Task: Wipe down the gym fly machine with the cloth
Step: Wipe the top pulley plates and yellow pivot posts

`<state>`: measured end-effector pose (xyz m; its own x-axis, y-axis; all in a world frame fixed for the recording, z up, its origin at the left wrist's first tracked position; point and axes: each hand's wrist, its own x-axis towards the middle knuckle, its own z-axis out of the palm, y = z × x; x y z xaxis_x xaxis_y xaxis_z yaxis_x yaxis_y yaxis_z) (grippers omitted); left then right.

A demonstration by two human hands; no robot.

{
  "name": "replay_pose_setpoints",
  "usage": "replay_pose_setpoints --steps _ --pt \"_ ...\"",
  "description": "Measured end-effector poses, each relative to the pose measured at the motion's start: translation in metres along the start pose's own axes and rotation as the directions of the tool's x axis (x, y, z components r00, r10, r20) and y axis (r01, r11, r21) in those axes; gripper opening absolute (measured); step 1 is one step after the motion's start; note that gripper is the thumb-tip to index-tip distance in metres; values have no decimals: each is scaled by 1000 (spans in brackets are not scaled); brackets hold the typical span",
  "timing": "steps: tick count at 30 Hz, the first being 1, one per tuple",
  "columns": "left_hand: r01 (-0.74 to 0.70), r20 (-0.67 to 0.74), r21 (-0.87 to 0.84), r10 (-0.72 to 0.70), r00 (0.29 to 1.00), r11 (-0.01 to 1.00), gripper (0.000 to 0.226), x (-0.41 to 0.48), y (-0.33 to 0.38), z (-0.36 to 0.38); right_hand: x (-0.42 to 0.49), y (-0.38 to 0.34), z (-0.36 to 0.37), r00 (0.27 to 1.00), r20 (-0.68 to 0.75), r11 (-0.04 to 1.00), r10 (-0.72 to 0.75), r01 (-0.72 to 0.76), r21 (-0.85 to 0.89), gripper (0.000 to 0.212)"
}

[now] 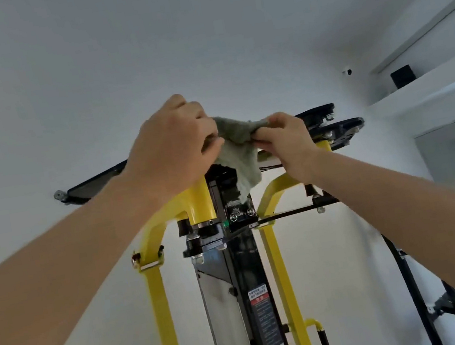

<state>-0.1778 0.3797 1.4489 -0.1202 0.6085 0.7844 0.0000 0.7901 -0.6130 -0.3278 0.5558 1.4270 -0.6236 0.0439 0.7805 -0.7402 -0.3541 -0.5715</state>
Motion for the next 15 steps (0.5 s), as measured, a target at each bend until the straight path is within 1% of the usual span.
replay_pose_setpoints --steps 1,2,3,5,6,7,8,10,13,15 --pt "48 21 32 -49 999 998 29 6 -5 -2 5 -5 6 997 27 995 -67 69 -72 16" --pt "93 58 71 -97 994 993 29 12 -9 -3 11 -9 12 989 85 984 -124 134 -120 16" --pt "133 108 99 -144 984 986 29 16 -13 -2 15 -11 16 973 175 974 -151 177 -143 14" --pt "198 243 112 -220 945 974 28 19 -17 2 18 -11 24 911 401 959 -99 194 -205 15" --pt "219 313 120 -246 917 968 27 19 -18 5 20 -8 26 868 493 942 -55 209 -263 19" --pt "219 364 144 -258 895 965 26 18 -17 8 21 -3 27 833 552 913 -26 245 -327 22" --pt "208 391 172 -261 883 963 25 16 -16 12 23 1 27 812 583 880 -20 291 -376 25" --pt "197 396 190 -259 881 962 21 15 -13 16 26 7 24 797 602 825 -46 370 -427 25" --pt "181 415 190 -246 876 965 17 20 -7 21 32 13 17 764 640 804 -75 426 -414 24" --pt "126 412 237 -217 885 963 17 26 -6 25 36 17 13 743 664 785 -89 462 -412 30"
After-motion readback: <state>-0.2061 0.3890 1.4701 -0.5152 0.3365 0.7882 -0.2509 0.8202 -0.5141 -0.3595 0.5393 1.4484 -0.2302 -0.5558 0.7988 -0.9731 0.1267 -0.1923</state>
